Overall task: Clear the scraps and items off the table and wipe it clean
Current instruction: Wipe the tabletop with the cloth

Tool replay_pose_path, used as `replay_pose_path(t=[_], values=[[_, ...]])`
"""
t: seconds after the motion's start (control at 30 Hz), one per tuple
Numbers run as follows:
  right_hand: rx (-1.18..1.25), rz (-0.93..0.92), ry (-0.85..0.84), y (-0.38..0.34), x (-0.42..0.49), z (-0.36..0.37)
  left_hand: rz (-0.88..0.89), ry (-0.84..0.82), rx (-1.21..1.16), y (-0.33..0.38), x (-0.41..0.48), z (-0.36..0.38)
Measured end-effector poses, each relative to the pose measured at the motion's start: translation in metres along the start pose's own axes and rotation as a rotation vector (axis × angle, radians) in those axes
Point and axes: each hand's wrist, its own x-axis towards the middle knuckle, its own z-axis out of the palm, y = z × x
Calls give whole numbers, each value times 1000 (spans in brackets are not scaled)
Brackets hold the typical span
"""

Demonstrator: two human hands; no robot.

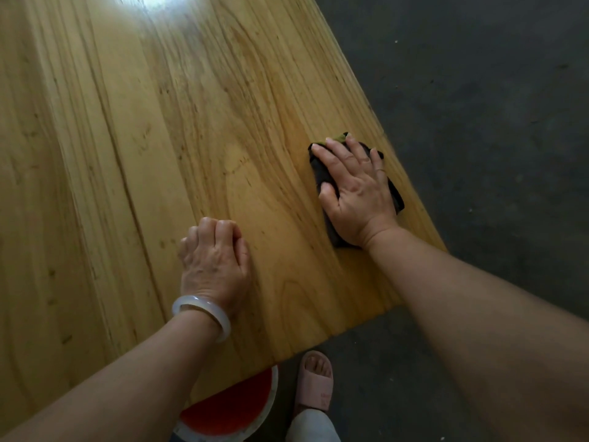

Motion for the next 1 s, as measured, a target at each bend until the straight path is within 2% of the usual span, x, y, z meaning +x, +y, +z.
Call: replay_pose_path(t=[0.3, 0.7, 1.0], values=[[13, 42, -10, 6, 14, -5, 14, 0, 21, 2, -2, -2], [23, 92, 146, 19, -74, 0, 5, 0, 22, 2, -1, 0], [-8, 119, 257, 1, -99, 10, 1, 2, 38, 2, -1, 1]])
